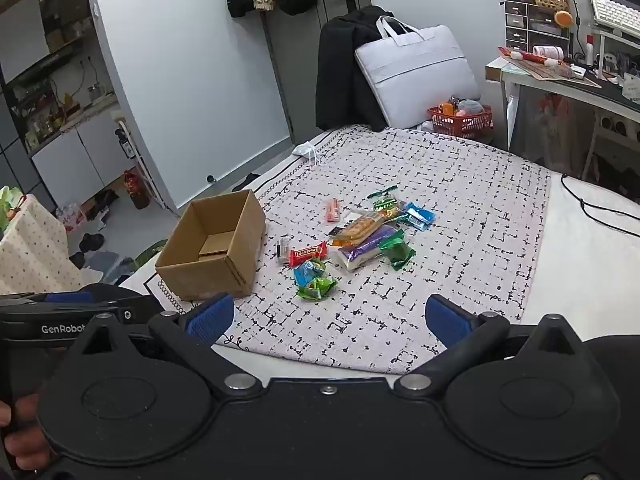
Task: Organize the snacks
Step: 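Move both tools toward the snack pile beside the cardboard box, then grasp the green candy packet with the left tool while the right tool grasps a green wrapped candy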
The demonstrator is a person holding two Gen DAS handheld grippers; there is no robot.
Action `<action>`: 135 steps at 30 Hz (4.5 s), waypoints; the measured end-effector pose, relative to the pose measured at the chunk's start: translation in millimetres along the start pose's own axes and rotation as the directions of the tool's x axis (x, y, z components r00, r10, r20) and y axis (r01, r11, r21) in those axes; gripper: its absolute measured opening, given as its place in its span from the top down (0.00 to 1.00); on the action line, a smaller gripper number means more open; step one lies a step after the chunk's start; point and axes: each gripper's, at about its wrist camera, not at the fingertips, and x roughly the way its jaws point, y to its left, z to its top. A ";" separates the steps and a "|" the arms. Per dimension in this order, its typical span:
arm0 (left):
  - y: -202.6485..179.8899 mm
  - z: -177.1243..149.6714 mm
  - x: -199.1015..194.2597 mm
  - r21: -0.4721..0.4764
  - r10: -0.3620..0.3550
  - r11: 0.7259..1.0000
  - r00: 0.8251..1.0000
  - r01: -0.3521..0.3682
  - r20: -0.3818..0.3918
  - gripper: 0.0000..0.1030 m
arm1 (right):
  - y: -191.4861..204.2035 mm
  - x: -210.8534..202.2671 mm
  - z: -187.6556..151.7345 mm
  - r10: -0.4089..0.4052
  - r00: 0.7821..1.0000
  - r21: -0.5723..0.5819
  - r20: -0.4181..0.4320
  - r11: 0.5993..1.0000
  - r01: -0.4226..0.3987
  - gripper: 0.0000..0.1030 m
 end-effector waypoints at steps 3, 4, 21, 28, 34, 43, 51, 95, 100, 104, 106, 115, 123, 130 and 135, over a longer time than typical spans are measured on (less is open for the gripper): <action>0.2 0.1 0.3 -0.005 -0.006 1.000 1.000 0.006 -0.004 0.00 | 0.0 -0.8 -1.0 0.002 1.000 -0.014 0.002 1.000 -0.002 0.00; 0.3 0.1 0.5 -0.006 -0.006 1.000 1.000 0.006 -0.005 0.00 | -0.5 2.6 -3.6 0.005 1.000 -0.017 0.002 1.000 -0.005 0.00; 5.8 -3.0 -0.2 -0.007 0.006 1.000 1.000 -0.006 0.006 0.00 | 10.6 6.1 -4.1 0.005 1.000 -0.037 0.001 0.999 -0.005 0.00; 8.2 -3.0 -5.7 -0.003 -0.017 1.000 1.000 0.017 0.021 0.00 | 21.0 6.2 4.2 -0.023 1.000 -0.053 0.011 0.998 0.024 0.00; 17.7 2.6 -2.4 0.011 -0.053 0.999 0.998 0.053 0.016 0.00 | 28.0 23.9 3.0 -0.041 0.999 -0.011 -0.001 0.999 0.041 0.00; 26.3 8.4 31.6 0.022 -0.053 0.998 0.997 0.054 -0.047 0.00 | 43.8 43.3 7.3 -0.074 0.997 -0.026 -0.016 0.997 0.073 0.00; 19.8 12.6 43.5 0.027 -0.047 0.998 0.997 0.048 -0.061 0.00 | 36.0 46.5 13.9 -0.095 0.995 -0.026 -0.025 0.995 0.094 0.00; 43.8 13.8 45.3 -0.001 -0.050 0.999 0.997 0.050 -0.051 0.00 | 50.9 57.2 13.0 -0.078 0.996 -0.024 -0.041 0.997 0.077 0.00; 40.5 20.8 54.8 -0.003 -0.055 0.998 0.996 0.055 -0.064 0.00 | 36.0 67.7 17.9 -0.078 0.996 0.007 -0.051 0.997 0.079 0.00; 34.1 25.4 66.5 -0.008 -0.051 0.999 0.996 0.051 -0.074 0.00 | 21.8 80.8 19.8 -0.079 0.995 0.031 -0.064 0.996 0.081 0.00; 31.1 27.5 73.7 -0.015 -0.054 0.998 0.995 0.053 -0.079 0.00 | 14.1 87.4 20.5 -0.077 0.995 0.042 -0.070 0.996 0.080 0.00; 21.1 37.6 102.9 -0.069 -0.066 0.996 0.994 0.060 -0.091 0.00 | -11.3 119.3 30.8 -0.042 0.993 0.046 -0.114 0.998 0.048 0.00; 12.4 43.6 135.2 -0.114 -0.041 0.993 0.988 0.024 -0.147 0.00 | -36.4 145.3 40.1 -0.015 0.991 0.053 -0.135 0.998 0.022 0.00; 0.6 41.6 156.8 -0.129 -0.029 0.992 0.985 0.006 -0.173 0.00 | -56.9 168.5 33.9 0.019 0.989 0.071 -0.146 0.997 -0.009 0.00; -7.0 39.0 172.5 -0.140 -0.038 0.990 0.979 0.010 -0.198 0.00 | -77.3 183.4 24.7 0.018 0.984 0.145 -0.176 0.989 0.008 0.00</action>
